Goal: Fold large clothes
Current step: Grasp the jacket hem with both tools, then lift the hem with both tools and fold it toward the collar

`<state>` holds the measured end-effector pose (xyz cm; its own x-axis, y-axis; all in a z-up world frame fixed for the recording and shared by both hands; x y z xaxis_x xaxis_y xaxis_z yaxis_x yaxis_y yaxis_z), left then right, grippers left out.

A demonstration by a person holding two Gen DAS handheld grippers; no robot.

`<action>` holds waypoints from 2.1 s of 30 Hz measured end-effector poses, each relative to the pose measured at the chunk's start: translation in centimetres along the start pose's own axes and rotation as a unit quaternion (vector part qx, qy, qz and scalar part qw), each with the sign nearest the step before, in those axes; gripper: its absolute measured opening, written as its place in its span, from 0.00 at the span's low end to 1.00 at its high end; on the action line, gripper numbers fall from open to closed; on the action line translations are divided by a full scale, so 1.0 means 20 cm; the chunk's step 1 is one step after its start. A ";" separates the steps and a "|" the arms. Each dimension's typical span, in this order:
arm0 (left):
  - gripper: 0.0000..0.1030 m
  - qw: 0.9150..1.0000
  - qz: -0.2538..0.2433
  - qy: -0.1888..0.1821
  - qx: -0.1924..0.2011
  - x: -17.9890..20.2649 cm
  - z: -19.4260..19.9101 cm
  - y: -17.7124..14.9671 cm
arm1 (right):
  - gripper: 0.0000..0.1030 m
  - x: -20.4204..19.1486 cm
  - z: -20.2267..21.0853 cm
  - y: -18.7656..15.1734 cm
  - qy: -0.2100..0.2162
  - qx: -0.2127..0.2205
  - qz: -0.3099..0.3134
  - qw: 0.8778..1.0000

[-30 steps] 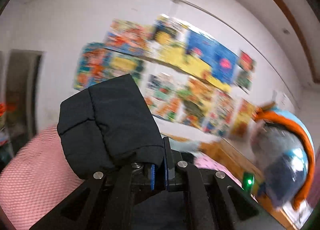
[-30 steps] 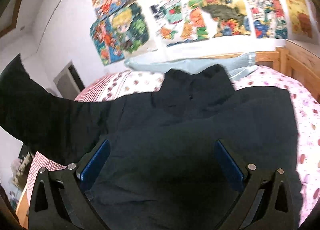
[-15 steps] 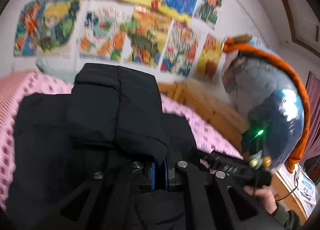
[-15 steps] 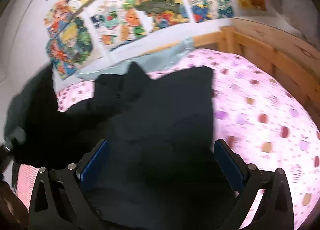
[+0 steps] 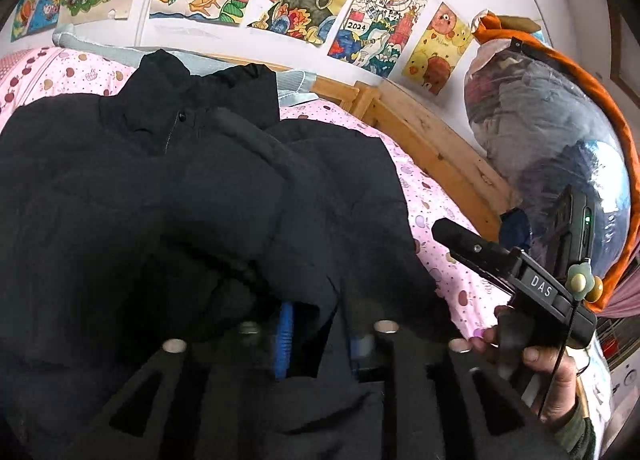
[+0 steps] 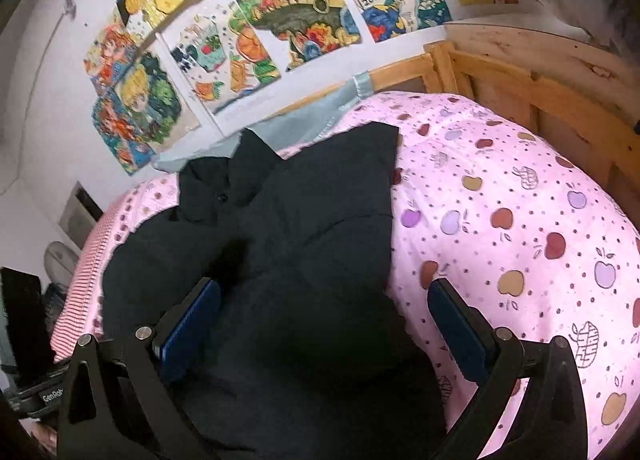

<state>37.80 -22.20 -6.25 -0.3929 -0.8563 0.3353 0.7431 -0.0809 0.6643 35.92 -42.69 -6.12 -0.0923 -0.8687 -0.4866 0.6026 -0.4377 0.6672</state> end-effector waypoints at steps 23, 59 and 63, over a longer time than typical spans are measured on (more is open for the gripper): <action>0.85 0.970 0.063 0.231 0.040 -0.90 0.34 0.14 | 0.91 0.00 -0.13 -0.19 -0.034 -0.084 -0.021 0.996; 0.95 0.976 0.013 0.206 0.064 -0.97 -0.02 0.99 | 0.92 -0.41 -0.70 0.59 -0.017 -0.025 0.067 0.997; 0.95 0.977 0.045 0.206 0.038 -1.04 -0.21 1.09 | 0.92 -0.44 -0.88 0.65 -0.013 -0.039 0.048 0.998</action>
<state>64.39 -8.29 -1.60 -0.0645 -0.9920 0.1082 0.7159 0.0295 0.6975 58.47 -36.58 -3.02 -0.0513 -0.9123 -0.4064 0.6693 -0.3335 0.6640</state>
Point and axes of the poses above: each gripper's, at about its wrist camera, not at the fingertips, and z roughly against the way its jaws point, x to its right, y to its top, the point moved 8 cm from there along -z, roughly the way its jaws point, and after that the axes turned 5 degrees about y, right-handed, at the moved point
